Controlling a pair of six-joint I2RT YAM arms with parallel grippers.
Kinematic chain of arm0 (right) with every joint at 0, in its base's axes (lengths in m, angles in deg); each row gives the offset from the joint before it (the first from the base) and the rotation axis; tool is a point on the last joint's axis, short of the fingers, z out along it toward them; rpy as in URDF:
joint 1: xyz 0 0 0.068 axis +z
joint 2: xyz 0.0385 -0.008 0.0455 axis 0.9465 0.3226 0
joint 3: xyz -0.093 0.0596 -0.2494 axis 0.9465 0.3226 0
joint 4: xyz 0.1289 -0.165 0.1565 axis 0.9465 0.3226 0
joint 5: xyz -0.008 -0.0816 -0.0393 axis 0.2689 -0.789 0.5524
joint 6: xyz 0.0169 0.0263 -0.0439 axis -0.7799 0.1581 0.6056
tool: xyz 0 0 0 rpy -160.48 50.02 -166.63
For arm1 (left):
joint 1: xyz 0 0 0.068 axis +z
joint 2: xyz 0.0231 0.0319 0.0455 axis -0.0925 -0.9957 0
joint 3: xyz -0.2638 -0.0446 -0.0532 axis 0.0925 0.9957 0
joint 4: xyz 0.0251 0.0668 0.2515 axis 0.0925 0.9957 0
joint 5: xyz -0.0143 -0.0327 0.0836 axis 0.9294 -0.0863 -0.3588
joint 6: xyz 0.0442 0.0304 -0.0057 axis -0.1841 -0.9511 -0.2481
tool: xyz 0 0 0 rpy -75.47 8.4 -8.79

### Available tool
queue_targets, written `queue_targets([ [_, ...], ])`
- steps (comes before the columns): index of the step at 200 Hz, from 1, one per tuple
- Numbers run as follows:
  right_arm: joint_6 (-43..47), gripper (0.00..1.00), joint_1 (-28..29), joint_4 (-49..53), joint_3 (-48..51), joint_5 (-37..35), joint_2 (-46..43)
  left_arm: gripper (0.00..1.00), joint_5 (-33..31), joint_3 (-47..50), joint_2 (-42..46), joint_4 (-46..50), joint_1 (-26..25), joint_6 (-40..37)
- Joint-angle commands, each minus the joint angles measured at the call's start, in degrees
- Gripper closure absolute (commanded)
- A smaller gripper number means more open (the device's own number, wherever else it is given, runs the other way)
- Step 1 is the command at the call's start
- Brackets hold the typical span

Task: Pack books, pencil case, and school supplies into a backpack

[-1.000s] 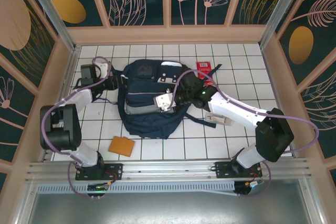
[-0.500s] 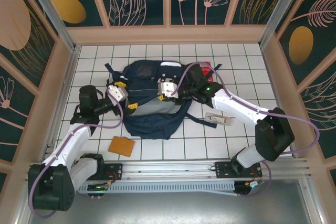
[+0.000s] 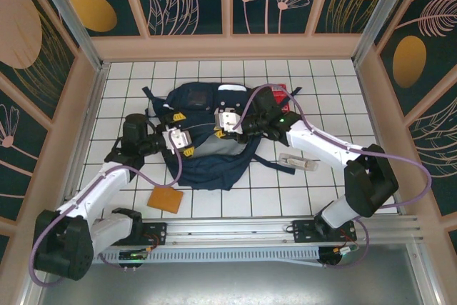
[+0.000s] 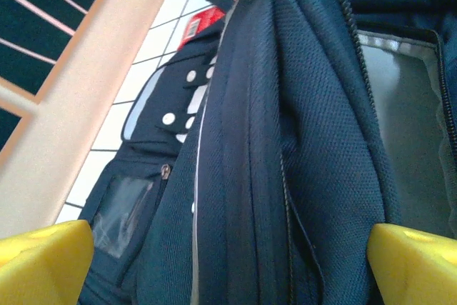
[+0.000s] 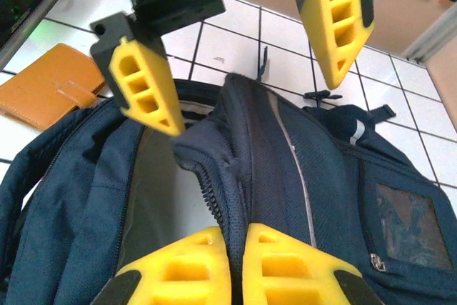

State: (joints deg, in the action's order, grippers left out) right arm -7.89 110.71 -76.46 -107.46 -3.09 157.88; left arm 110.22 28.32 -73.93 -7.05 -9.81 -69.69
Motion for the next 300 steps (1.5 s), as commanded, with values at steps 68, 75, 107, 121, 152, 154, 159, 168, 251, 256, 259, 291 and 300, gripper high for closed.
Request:
queue_targets([
  [68, -7.2, 1.0, -1.8, -7.4, -1.1, -1.3, -0.4, 0.01, 12.8, -8.9, 0.1, 12.7, -2.5, 15.4],
  [75, -7.5, 1.0, -1.8, -7.7, -1.1, -0.8, -0.4, 0.01, 14.4, -9.9, -0.2, 15.7, -2.5, 14.5],
  [107, -7.9, 1.0, -1.7, -8.4, -1.1, 2.2, -0.2, 0.01, 10.8, -9.2, 0.1, 13.4, -2.7, 14.6],
  [121, -8.2, 1.0, -1.4, -8.5, -0.8, 4.6, -0.4, 0.01, 1.9, -6.8, 0.2, 7.7, -4.2, 13.8],
  [152, -14.3, 0.97, -1.5, -13.8, 0.7, 4.3, -0.7, 0.01, -14.9, -7.4, -5.3, 6.4, -10.1, 6.1],
  [154, -14.5, 0.96, -1.5, -14.1, 0.8, 4.2, -0.8, 0.01, -15.7, -7.7, -5.8, 6.4, -10.4, 6.3],
  [159, -15.2, 0.94, -1.5, -14.7, 1.0, 4.2, -0.8, 0.05, -17.4, -8.6, -6.9, 6.2, -10.9, 7.5],
  [168, -16.3, 0.91, -1.5, -15.3, 1.3, 4.3, -1.0, 0.19, -20.8, -10.2, -8.6, 4.4, -11.2, 12.3],
  [251, -103.6, 0.32, -6.2, -3.1, 8.2, -43.0, -14.3, 0.92, -32.8, -13.0, -11.2, -3.1, -11.2, 33.6],
  [256, -108.5, 0.31, -7.5, -0.5, 9.0, -41.6, -14.5, 0.93, -33.1, -12.8, -11.0, -3.3, -11.3, 34.2],
  [259, -110.3, 0.31, -7.8, -0.1, 9.9, -40.0, -14.7, 0.93, -33.4, -12.7, -10.9, -3.3, -11.2, 34.6],
  [291, -121.1, 0.28, -11.2, -1.7, 17.9, -34.2, -14.0, 0.94, -36.6, -11.5, -9.6, -3.6, -11.3, 36.4],
  [300, -119.9, 0.29, -12.4, -3.4, 18.1, -30.7, -11.5, 0.94, -37.1, -11.2, -9.4, -3.6, -11.2, 37.1],
])
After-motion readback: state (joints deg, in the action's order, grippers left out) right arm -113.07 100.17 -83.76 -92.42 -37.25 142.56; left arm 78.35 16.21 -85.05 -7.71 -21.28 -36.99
